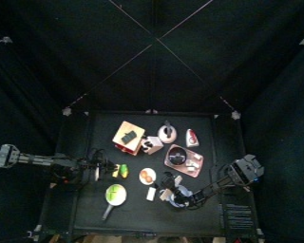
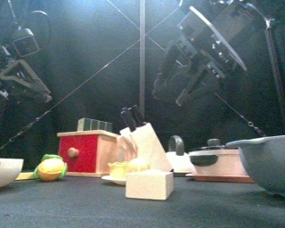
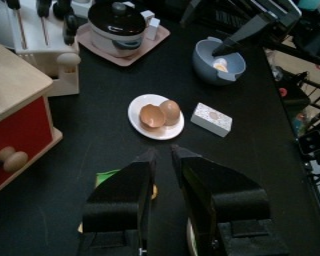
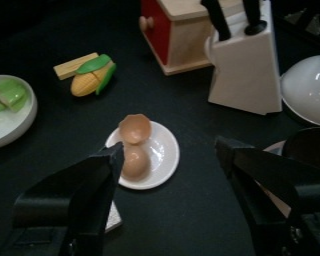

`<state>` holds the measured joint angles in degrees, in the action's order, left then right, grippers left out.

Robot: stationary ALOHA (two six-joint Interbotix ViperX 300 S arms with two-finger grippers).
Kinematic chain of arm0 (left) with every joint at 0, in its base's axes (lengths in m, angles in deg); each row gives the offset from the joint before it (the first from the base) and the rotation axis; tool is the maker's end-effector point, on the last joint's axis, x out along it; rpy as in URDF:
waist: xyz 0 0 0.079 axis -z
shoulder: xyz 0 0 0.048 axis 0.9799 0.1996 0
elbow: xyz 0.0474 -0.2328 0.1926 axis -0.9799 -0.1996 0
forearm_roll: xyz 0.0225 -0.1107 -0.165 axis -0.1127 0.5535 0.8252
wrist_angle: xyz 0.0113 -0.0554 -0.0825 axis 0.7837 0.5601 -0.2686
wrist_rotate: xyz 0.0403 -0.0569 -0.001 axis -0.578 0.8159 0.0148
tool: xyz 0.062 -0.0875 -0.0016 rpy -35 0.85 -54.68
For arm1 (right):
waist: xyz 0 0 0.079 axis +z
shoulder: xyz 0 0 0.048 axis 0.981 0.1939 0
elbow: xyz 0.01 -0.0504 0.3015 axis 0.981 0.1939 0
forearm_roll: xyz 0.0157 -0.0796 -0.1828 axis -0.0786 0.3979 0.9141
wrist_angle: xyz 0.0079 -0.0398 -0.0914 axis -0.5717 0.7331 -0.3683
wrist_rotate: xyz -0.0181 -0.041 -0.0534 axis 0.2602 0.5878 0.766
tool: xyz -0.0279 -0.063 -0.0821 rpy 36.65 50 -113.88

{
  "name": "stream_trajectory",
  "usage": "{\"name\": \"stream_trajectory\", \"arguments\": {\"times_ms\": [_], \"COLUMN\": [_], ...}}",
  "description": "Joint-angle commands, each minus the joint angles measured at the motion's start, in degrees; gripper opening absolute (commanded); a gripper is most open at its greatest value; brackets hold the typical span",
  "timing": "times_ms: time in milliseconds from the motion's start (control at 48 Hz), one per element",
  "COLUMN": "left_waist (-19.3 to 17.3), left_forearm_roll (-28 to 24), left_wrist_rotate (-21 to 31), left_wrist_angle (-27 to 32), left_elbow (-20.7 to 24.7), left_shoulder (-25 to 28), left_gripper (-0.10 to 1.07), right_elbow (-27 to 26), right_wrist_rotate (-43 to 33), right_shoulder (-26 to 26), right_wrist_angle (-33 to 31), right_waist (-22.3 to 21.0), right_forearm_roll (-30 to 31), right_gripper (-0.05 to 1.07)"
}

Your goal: Grab egg block

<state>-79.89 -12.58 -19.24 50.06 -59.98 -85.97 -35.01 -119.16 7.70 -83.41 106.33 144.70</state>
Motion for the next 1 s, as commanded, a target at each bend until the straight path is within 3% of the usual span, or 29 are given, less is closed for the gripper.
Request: {"name": "stream_trajectory", "arguments": {"times_ms": [0, 292, 604, 729, 979], "left_waist": [-1.3, -5.9, -8.0, -9.6, -10.3], "left_forearm_roll": [1.5, 5.3, 5.2, 5.2, 4.1], "left_wrist_rotate": [0.1, 0.2, 0.2, 0.2, 0.4], "left_wrist_angle": [3.4, 16.1, 20.6, 23.2, 35.2], "left_elbow": [2.6, 8.3, 14.9, 18.3, 27.1], "left_shoulder": [0.3, 0.3, 1.2, 3.4, 11.4], "left_gripper": [0.64, 0.64, 0.64, 0.64, 0.64], "right_elbow": [2.5, 8.4, 16.6, 19.9, 23.0], "right_wrist_rotate": [-2.3, -4.8, -12.1, -12.4, -12.3], "right_shoulder": [-4.6, -12.8, -22.4, -25.2, -32.5], "right_wrist_angle": [0.2, 1.3, 4.0, 4.0, 4.3], "right_waist": [-1.7, -6.2, -8.8, -9.9, -11.3], "right_forearm_roll": [2.3, 3.9, 5.4, 5.9, 8.3], "right_gripper": [1.01, 1.01, 1.01, 1.01, 1.01]}}
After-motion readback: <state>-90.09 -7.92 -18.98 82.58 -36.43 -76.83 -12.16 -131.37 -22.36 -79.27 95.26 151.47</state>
